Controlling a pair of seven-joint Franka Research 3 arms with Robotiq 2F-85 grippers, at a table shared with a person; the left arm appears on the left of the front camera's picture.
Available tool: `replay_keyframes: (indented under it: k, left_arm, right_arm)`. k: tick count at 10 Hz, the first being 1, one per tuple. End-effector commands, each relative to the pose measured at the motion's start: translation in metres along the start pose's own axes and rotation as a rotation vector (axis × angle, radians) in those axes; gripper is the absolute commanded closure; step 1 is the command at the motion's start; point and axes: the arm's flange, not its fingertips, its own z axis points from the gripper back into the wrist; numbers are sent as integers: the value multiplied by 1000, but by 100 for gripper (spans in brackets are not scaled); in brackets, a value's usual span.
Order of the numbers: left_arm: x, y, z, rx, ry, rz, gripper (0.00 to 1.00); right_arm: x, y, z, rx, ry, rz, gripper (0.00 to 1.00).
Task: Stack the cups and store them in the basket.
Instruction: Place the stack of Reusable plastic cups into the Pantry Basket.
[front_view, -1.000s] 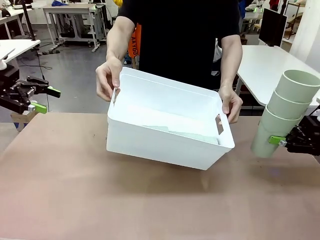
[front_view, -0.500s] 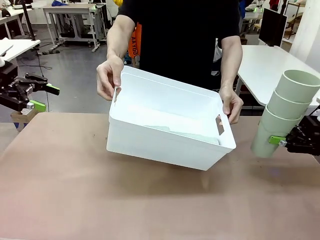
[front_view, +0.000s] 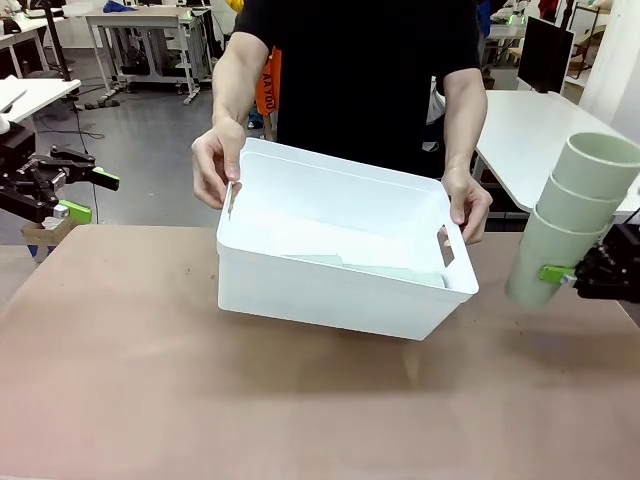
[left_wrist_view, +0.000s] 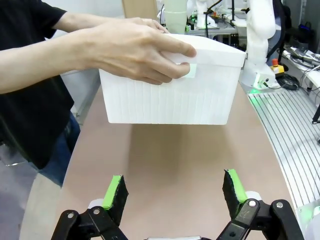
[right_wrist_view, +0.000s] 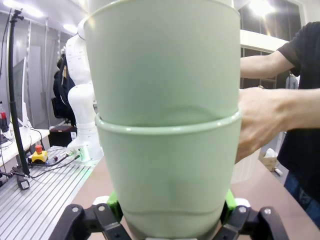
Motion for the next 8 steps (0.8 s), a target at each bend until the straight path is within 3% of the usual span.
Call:
replay_keyframes:
  k: [1, 5, 8]
  left_arm:
    - [3, -2, 1, -3, -1, 3, 0]
    - [3, -2, 1, -3, -1, 3, 0]
    - [3, -2, 1, -3, -1, 3, 0]
  right_arm:
    - [72, 18, -20, -53, 126, -3, 14]
    - [177, 44, -70, -160, 315, 19, 14]
    - [233, 58, -141, -264, 486, 62, 14]
